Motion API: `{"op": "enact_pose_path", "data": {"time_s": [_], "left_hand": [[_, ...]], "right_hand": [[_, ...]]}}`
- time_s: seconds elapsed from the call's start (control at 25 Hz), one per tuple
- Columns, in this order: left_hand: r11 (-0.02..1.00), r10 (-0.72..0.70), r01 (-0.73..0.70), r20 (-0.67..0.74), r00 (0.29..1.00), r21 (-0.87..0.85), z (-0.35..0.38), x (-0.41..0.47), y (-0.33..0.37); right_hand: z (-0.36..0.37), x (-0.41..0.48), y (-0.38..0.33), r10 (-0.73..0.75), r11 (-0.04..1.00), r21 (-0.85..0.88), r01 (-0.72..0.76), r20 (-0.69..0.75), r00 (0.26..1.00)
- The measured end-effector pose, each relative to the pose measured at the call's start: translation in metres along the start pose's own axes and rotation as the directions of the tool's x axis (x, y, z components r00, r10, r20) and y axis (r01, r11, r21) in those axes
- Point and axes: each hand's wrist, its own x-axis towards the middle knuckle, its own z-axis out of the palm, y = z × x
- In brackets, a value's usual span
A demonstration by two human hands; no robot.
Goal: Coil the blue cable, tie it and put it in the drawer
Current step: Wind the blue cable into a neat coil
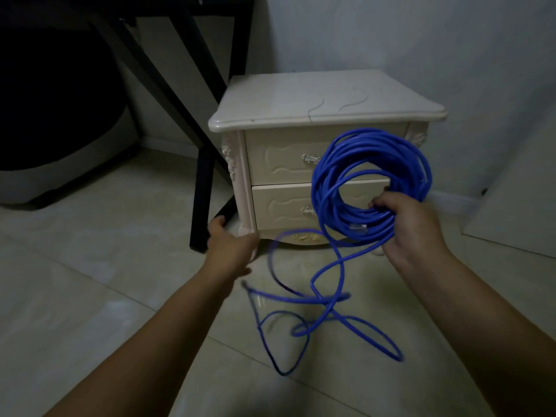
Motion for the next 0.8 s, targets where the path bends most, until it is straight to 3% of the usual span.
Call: {"op": "enact_pose_path", "data": {"time_s": [0.08, 0.12, 0.24, 0.32, 0.48, 0.6, 0.72, 0.8], "left_hand": [[0.953, 0.242, -0.245, 0.039, 0.969, 0.178, 0.014, -0.019, 0.005], [0.923, 0.266, -0.3, 0.162, 0.95, 0.241, 0.021, -0.027, 0.004], [0.847, 0.113, -0.369, 0.551, 0.827, 0.382, 0.033, -0.044, -0.003], [0.766, 0.07, -0.461, 0.655, 0.753, 0.448, 0.034, -0.041, -0.01], [0.681, 0.018, -0.459, 0.613, 0.79, 0.571, 0.037, -0.028, -0.019], [0.686, 0.046, -0.457, 0.593, 0.804, 0.566, 0.029, -0.015, -0.012], [0.696, 0.221, -0.498, 0.504, 0.835, 0.518, 0.018, -0.005, -0.008], [0.602, 0.386, -0.52, 0.348, 0.854, 0.606, 0.013, 0.003, -0.01]], "right_hand": [[0.001, -0.001, 0.006, 0.001, 0.999, -0.048, -0.002, -0.012, 1.0], [0.002, 0.0, 0.009, 0.004, 0.998, -0.063, -0.005, -0.02, 1.0], [0.004, 0.0, 0.015, 0.028, 0.996, -0.081, -0.031, -0.041, 0.999], [0.007, -0.002, 0.018, 0.046, 0.995, -0.085, -0.049, -0.044, 0.998], [0.005, -0.003, 0.018, 0.064, 0.994, -0.08, -0.067, -0.047, 0.997], [0.002, -0.002, 0.015, 0.082, 0.993, -0.081, -0.085, -0.035, 0.996], [0.0, -0.002, 0.013, 0.078, 0.993, -0.088, -0.083, -0.053, 0.996], [0.001, -0.002, 0.01, 0.023, 0.992, -0.124, -0.031, -0.066, 0.998]]}}
